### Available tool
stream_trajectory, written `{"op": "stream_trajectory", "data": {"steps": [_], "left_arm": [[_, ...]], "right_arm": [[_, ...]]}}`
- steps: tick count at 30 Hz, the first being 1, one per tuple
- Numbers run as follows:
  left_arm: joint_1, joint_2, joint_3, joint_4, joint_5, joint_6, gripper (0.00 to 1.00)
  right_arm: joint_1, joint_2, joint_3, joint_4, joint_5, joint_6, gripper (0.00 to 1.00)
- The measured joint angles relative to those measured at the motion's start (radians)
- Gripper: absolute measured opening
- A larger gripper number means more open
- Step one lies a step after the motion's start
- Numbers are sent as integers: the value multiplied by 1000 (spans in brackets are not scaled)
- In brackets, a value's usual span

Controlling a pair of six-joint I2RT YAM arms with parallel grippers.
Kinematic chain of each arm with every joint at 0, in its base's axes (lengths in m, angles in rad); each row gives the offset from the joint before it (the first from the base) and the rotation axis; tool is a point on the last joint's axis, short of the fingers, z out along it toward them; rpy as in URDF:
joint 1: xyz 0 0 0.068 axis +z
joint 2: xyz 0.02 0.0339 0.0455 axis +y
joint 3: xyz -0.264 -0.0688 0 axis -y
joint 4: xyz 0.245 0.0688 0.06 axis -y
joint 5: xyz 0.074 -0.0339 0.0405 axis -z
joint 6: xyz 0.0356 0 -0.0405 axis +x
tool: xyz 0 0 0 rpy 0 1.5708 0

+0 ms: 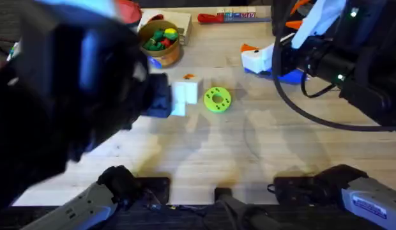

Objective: Pick up the gripper from the table and insert it into the empty holder that is missing its gripper. Then pick up a screw, insert it into the mounting hole, and use the screwdriver to tighten it. Finally, clean up the table by picking up the vegetable and placing it into the bucket.

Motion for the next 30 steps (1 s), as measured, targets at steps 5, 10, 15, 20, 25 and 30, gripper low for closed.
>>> {"op": "stream_trajectory", "data": {"steps": [5, 10, 15, 20, 25, 30], "left_arm": [[74, 179, 53, -44, 40, -7, 999], [545, 426, 58, -63, 247, -42, 999], [779, 568, 58, 36, 324, -47, 999], [824, 732, 58, 179, 340, -23, 999], [825, 832, 58, 231, 315, -20, 963], [825, 876, 58, 263, 286, -17, 856]], "right_arm": [[0, 0, 0, -10, -13, 24, 992], [0, 0, 0, -17, -17, 72, 991], [0, 0, 0, -18, -24, 80, 991], [0, 0, 0, -18, -24, 81, 991], [0, 0, 0, -18, -24, 81, 991], [0, 0, 0, -18, -24, 81, 991]]}}
